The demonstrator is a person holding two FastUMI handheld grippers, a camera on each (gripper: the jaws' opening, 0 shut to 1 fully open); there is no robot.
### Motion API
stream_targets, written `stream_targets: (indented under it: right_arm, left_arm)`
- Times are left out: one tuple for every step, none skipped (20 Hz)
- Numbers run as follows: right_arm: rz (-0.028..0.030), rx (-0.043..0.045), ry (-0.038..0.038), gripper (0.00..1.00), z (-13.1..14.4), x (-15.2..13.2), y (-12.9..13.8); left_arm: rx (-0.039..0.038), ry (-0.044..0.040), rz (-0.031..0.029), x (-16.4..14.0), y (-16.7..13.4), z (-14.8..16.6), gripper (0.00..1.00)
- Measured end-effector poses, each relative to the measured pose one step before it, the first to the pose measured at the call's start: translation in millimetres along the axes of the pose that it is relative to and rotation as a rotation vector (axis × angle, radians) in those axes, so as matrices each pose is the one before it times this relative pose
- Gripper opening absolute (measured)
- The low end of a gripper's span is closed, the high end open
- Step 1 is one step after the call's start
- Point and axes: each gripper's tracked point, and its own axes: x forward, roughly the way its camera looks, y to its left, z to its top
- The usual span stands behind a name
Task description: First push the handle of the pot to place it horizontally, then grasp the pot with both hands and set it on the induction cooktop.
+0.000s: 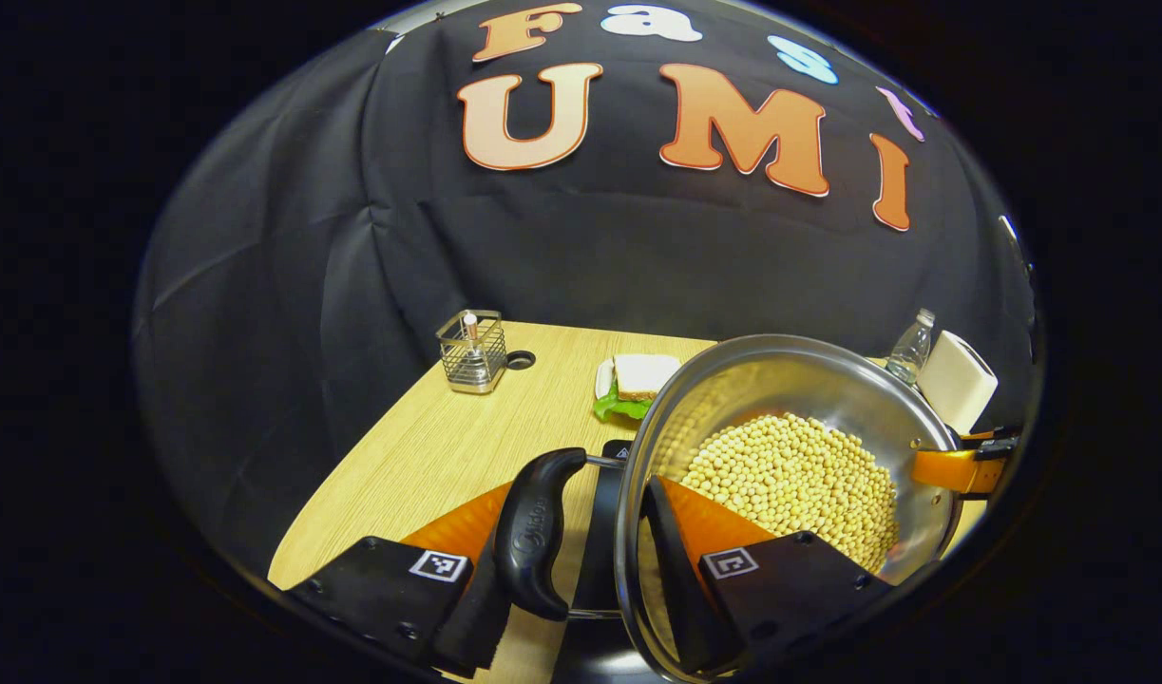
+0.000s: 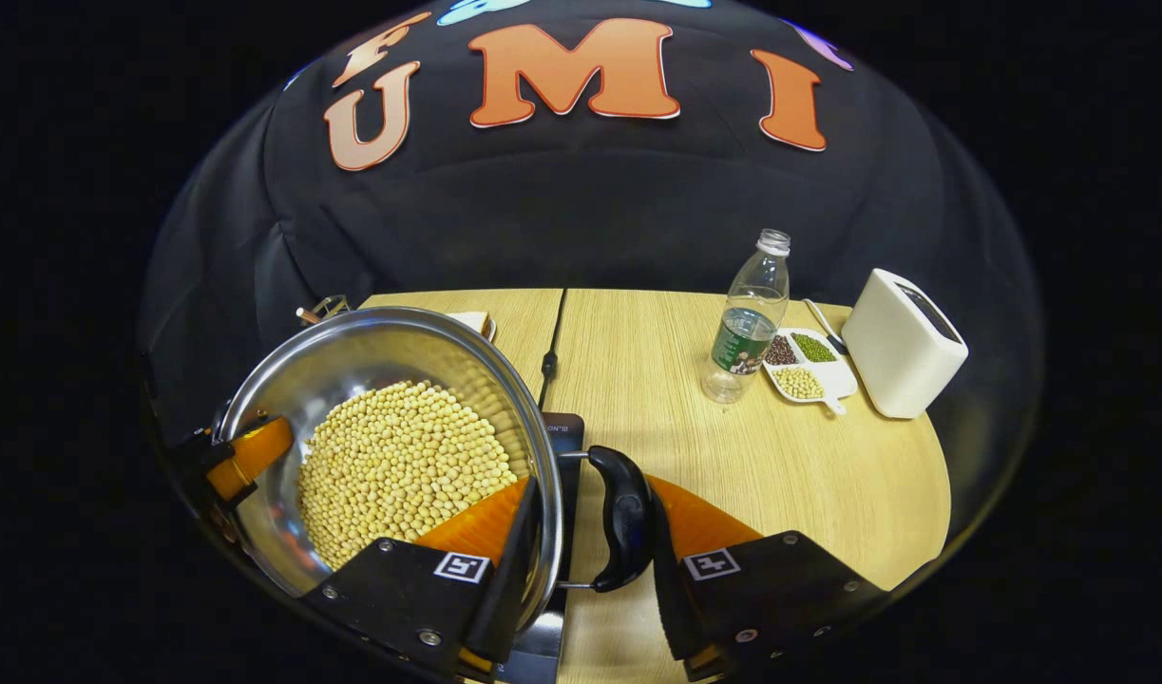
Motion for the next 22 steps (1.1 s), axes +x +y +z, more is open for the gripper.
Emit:
stream_targets:
  right_arm:
    - [-0.00379, -0.00251, 0.00502, 0.60, -2.44, 2.34, 1.78]
    - [-0.00348, -0.00509, 0.00701, 0.60, -1.98, 3.04, 2.73]
    - [-0.00190, 0.00274, 0.00867, 0.60, -2.13, 3.07, 1.70]
    - [-0.00160, -0.00223, 0.00654, 0.60, -1.74, 3.17, 1.21]
    - [-0.00224, 0.00018, 0.00437, 0.60, -1.38, 3.92, -0.30]
    - [-0.00431, 0.00112, 0.00329, 0.60, -0.51, 3.53, 1.08]
    - [-0.00386, 0.00565, 0.00537, 0.60, -1.05, 3.27, 1.55]
    - [-0.00435, -0.00252, 0.00115, 0.60, -0.48, 2.97, 1.20]
    - [-0.00052, -0.00084, 0.00282, 0.60, -1.39, 1.90, 0.11]
    - [0.00139, 0.00010, 0.00299, 0.60, -0.12, 1.98, 3.01]
    - [0.00200, 0.00531, 0.00553, 0.60, -0.95, 1.10, 0.60]
    - [-0.00022, 0.00185, 0.00317, 0.60, -0.58, 2.33, 1.32]
    - [-0.00374, -0.00254, 0.00822, 0.60, -1.92, 1.13, 0.09]
    - [-0.01013, -0.00496, -0.01265, 0.60, 2.37, -1.30, 0.98]
    - [-0.01061, -0.00894, -0.00446, 0.60, 1.49, -0.97, -1.25]
    - [-0.00999, 0.00304, -0.00195, 0.60, 1.18, -0.95, -1.03]
    - [-0.00436, 0.00280, 0.00216, 0.60, 0.78, 0.80, -1.31]
    - [0.00092, -0.00359, 0.00893, 0.60, -0.81, 1.90, 0.53]
    - [0.00291, -0.00286, 0.00608, 0.60, -1.45, 0.73, 0.48]
    - [0.00252, 0.00218, 0.00779, 0.59, 0.20, -0.58, 0.56]
    - [0.00107, 0.00552, -0.00270, 0.60, -1.06, 0.53, -0.97]
    - [-0.00239, -0.00403, -0.00343, 0.62, 0.40, -0.55, -0.60]
  left_arm:
    - [-0.00608, 0.00641, -0.00290, 1.67, -0.35, -1.72, 0.75]
    - [-0.00357, 0.01157, -0.00209, 1.53, -1.39, -1.52, 0.72]
    - [-0.00188, 0.00569, -0.00176, 1.39, -0.87, 0.03, 0.72]
    - [0.00077, 0.00557, -0.00173, 2.87, -0.34, 0.18, 0.75]
    - [0.00063, 0.00213, -0.00171, 1.03, 0.12, 0.12, 0.75]
    - [0.00067, 0.00553, -0.00441, -0.11, 0.08, -1.09, 0.75]
    - [-0.00199, 0.00651, -0.00341, 0.07, 0.60, -0.58, 0.75]
    - [-0.00030, 0.00725, -0.00227, 1.19, 0.69, 1.06, 0.78]
    - [-0.00128, 0.00272, -0.00134, 0.19, 0.56, 1.04, 0.78]
    - [-0.00172, 0.00261, 0.00020, 1.78, -0.19, -0.78, 0.75]
    - [-0.00053, 0.00129, 0.00012, 1.09, 0.15, 1.36, 0.75]
    - [0.00216, 0.00428, 0.00015, 0.56, -0.69, -1.43, 0.75]
    - [0.00261, 0.00342, -0.00133, 0.41, -0.42, 0.47, 0.75]
    - [0.00278, 0.00376, -0.00492, 1.84, -0.56, 1.24, 0.75]
    - [-0.00832, 0.00235, -0.00769, 2.39, 0.48, -0.35, 0.75]
    - [-0.00766, 0.00138, -0.00999, 2.53, 1.21, -2.44, 0.75]
    - [-0.00209, 0.00614, -0.00724, 1.06, 2.83, -1.86, 0.72]
    - [-0.00090, 0.00281, -0.00266, 0.55, 1.44, 1.12, 0.72]
    - [0.00174, 0.00426, -0.00268, 1.62, -0.15, 1.43, 0.75]
    - [0.00222, 0.00192, 0.00221, -0.45, -0.66, 1.40, 0.72]
    - [0.00626, -0.00666, 0.00820, 1.36, -0.77, -0.87, 0.80]
    - [0.00638, -0.00146, 0.00794, -0.44, -0.41, -0.74, 0.75]
